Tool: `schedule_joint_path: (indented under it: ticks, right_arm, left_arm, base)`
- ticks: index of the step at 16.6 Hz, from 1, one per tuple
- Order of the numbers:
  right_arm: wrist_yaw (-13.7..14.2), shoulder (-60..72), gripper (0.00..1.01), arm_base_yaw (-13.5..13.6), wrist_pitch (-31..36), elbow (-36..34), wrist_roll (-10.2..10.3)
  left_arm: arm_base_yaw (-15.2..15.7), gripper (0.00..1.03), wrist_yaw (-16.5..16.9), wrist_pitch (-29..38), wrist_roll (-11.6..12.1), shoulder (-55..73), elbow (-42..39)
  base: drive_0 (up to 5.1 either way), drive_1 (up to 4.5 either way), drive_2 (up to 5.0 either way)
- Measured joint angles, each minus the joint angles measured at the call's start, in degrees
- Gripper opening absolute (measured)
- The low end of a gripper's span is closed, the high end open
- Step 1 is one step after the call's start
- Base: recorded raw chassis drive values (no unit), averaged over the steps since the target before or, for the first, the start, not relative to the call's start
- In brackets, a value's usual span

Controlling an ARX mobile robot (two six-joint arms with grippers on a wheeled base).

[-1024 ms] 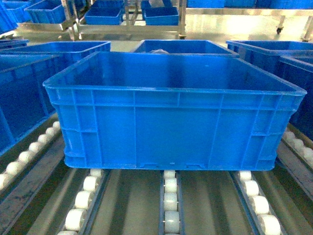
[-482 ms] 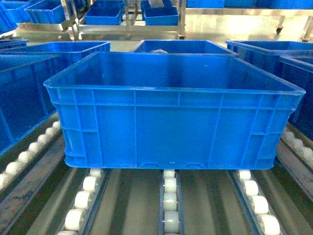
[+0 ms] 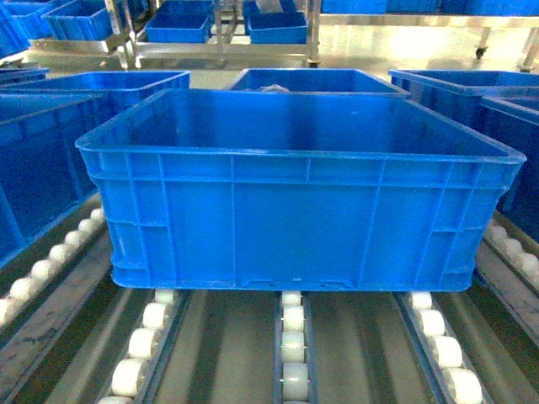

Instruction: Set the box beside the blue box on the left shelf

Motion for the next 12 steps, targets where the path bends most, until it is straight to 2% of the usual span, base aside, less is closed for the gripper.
schedule_joint_path:
  ticks: [8, 12]
  right_arm:
    - [0.0, -16.2, 0.01, 0.0, -15.5, 0.0, 0.0]
    - [0.0, -21.8, 0.01, 0.0, -20.9, 0.0, 0.0]
  left_arm:
    - [0.0, 0.01, 0.0, -15.6, 0.0, -16.7, 0.0]
    - [0.0, 0.01, 0.0, -20.9, 0.0, -22.2, 0.0]
  base:
    - [0.0, 0.00, 0.0]
    - [0.0, 0.00, 0.0]
